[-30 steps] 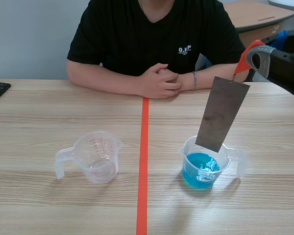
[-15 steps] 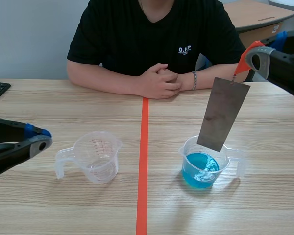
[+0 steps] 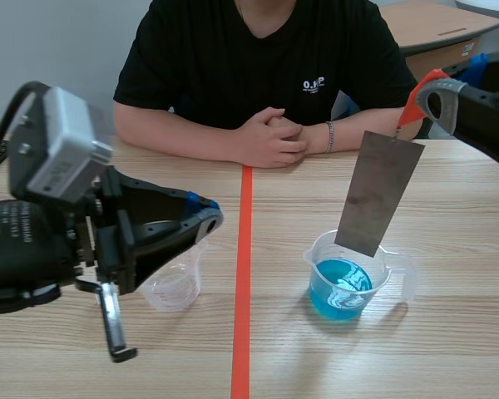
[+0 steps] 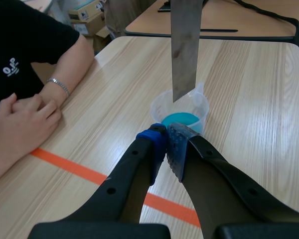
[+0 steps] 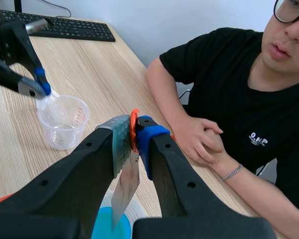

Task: Do the redox reaction experiment.
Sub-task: 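Move the plate over the blue solution, then point at the plate with the left hand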

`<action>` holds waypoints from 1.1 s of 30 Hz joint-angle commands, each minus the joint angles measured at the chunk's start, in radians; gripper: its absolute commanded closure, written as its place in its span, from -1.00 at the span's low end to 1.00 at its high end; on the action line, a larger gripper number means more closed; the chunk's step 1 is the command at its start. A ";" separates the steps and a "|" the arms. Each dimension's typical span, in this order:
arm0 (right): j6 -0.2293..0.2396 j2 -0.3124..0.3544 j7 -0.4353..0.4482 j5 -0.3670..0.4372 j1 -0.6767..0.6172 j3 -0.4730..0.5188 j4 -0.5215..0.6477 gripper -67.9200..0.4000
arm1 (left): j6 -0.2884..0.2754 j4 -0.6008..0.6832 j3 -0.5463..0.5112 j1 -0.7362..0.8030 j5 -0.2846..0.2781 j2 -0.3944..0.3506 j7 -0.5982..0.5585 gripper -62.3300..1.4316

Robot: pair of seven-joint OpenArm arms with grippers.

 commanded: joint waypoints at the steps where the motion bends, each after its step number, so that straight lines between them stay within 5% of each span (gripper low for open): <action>1: -0.003 0.005 0.015 0.011 0.014 -0.003 0.007 0.94 | 0.000 -0.025 0.012 -0.017 0.021 0.050 0.003 0.83; 12: -0.003 0.005 0.016 0.011 0.014 -0.003 0.007 0.94 | 0.023 -0.253 0.139 -0.167 0.127 0.279 0.029 0.83; 33: -0.003 0.005 0.019 0.011 0.014 -0.003 0.007 0.94 | 0.073 -0.501 0.259 -0.354 0.127 0.476 0.055 0.83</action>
